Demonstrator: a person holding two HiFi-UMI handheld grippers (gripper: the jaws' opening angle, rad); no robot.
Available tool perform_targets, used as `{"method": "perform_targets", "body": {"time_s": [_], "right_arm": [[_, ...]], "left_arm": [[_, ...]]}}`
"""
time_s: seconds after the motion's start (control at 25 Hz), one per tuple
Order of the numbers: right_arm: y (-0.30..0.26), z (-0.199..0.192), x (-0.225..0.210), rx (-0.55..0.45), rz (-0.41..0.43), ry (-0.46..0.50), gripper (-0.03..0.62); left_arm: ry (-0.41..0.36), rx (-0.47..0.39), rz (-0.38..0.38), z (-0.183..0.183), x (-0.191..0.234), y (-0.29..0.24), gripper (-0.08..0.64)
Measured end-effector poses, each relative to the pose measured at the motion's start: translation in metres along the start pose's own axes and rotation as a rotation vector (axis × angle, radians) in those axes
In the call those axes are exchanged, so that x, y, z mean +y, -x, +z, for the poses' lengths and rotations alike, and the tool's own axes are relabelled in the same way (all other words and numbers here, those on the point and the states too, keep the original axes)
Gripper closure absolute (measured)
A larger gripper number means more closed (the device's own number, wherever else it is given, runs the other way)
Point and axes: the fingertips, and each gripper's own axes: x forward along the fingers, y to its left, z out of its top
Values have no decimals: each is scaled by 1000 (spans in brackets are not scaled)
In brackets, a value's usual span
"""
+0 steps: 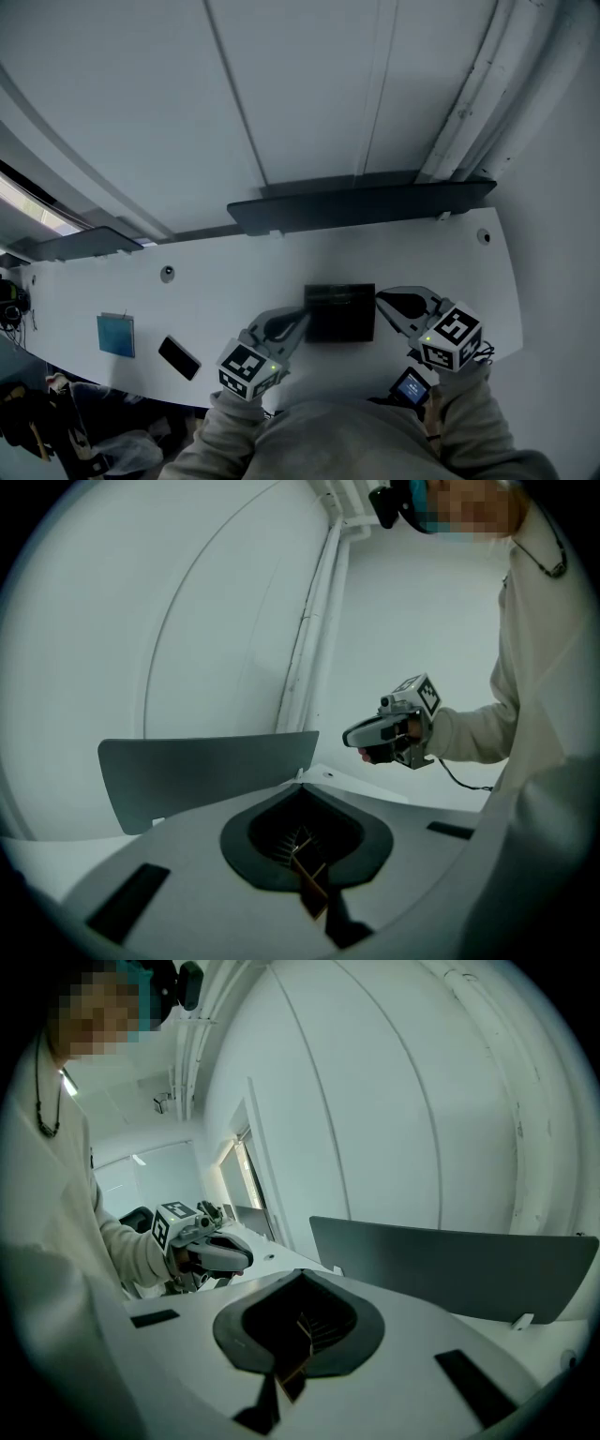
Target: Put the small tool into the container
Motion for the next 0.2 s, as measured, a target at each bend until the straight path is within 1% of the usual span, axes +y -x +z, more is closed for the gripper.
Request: {"method": "perform_targets", "body": {"time_s": [0.2], "right_arm": [[-1,-2,-2,11,0,-4,572]], "left_arm": [[7,-3,-5,1,3,0,558]]}}
